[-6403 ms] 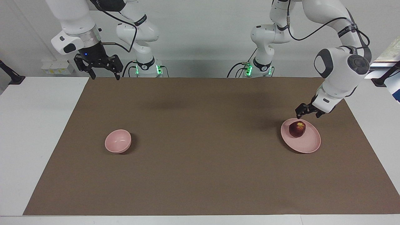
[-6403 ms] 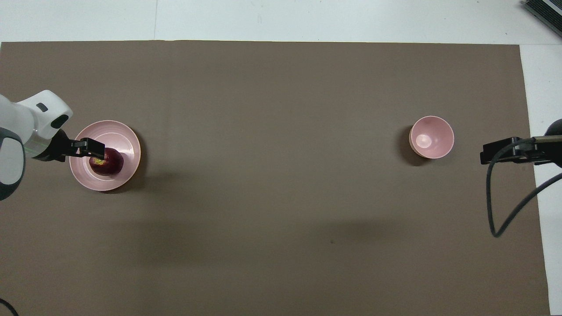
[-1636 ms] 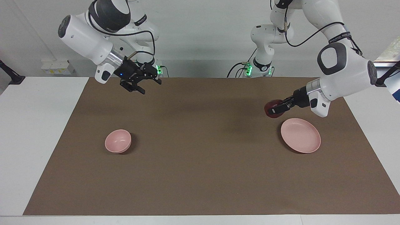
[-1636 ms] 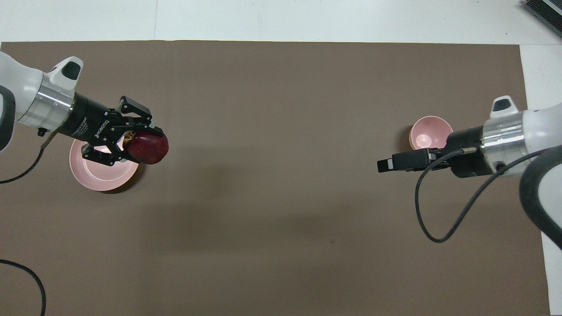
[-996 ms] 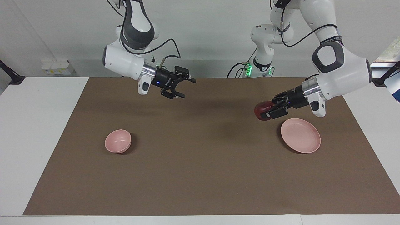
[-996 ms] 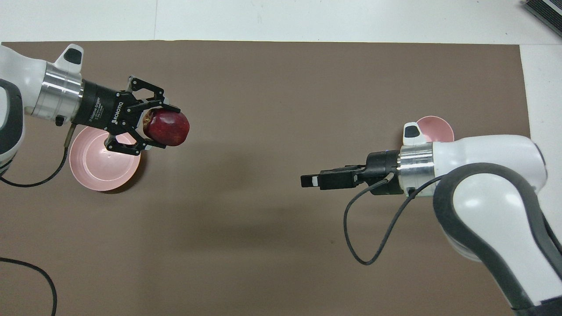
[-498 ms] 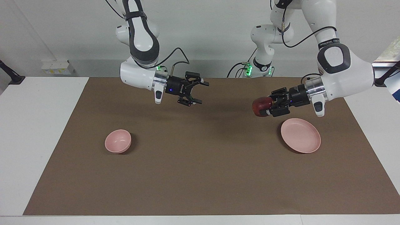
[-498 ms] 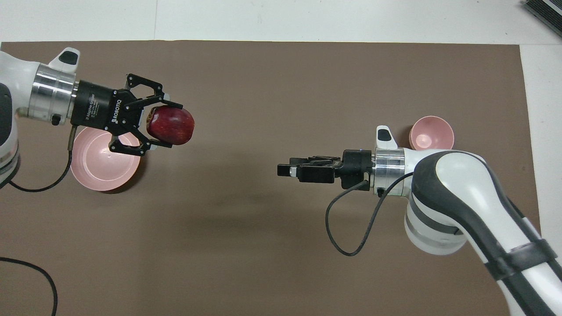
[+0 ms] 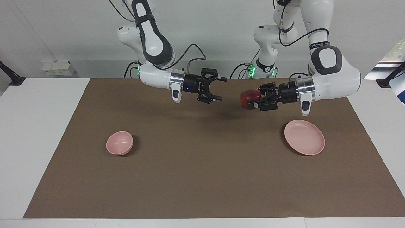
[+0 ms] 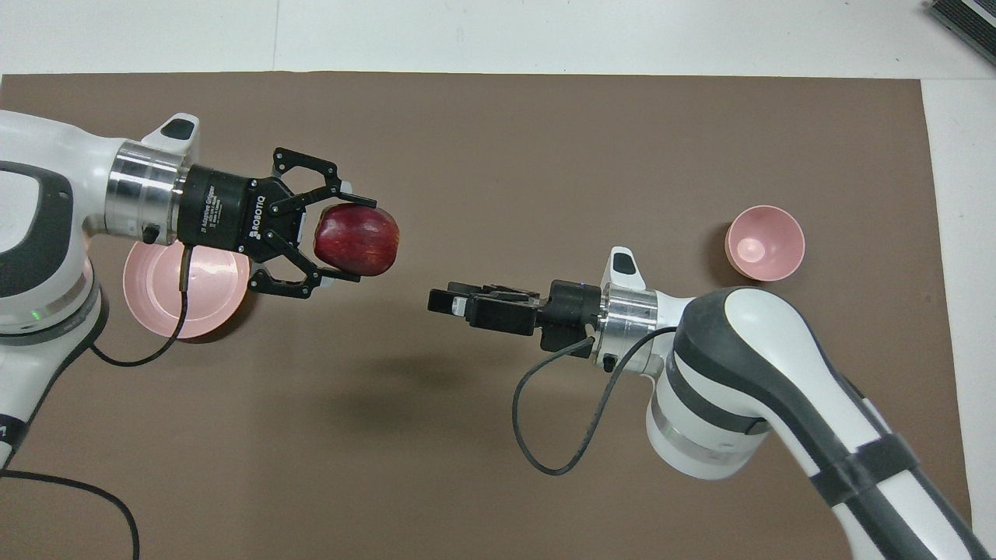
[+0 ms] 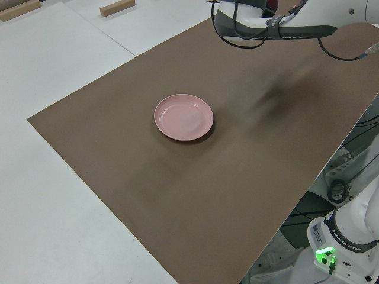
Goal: Move apple from plate to bowl
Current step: 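Bring the apple toward the right gripper and close the right gripper on it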
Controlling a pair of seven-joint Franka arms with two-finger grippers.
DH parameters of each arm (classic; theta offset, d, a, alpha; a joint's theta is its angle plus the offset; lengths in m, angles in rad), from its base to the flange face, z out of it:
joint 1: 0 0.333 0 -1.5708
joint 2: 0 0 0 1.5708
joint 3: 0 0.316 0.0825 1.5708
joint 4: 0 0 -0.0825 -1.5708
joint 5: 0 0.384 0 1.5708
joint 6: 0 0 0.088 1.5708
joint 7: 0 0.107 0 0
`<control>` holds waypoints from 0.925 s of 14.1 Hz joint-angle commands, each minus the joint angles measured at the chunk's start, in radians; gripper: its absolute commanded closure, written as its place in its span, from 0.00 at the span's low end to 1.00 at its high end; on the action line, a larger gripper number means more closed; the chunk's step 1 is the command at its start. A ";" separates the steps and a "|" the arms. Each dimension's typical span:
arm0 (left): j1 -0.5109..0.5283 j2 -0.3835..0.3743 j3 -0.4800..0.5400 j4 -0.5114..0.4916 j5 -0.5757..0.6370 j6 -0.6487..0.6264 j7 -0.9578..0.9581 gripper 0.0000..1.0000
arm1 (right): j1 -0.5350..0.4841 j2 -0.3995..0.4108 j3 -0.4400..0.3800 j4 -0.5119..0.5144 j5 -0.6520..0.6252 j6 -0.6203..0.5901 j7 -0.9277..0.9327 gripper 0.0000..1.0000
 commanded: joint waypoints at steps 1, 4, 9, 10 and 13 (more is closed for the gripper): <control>-0.008 -0.041 0.008 -0.067 -0.063 -0.002 -0.005 1.00 | 0.006 -0.001 -0.001 0.008 0.070 0.023 -0.025 0.00; -0.022 -0.066 0.005 -0.105 -0.087 -0.028 0.003 1.00 | 0.043 -0.002 0.000 0.013 0.103 0.066 -0.025 0.00; -0.042 -0.098 0.008 -0.151 -0.091 -0.063 0.010 1.00 | 0.088 -0.008 0.002 0.016 0.161 0.109 -0.026 0.00; -0.042 -0.109 0.008 -0.171 -0.091 -0.069 0.029 1.00 | 0.088 -0.009 0.005 0.016 0.172 0.109 -0.026 0.00; -0.040 -0.139 0.008 -0.216 -0.097 -0.105 0.078 1.00 | 0.106 -0.012 0.006 0.016 0.202 0.118 -0.026 0.00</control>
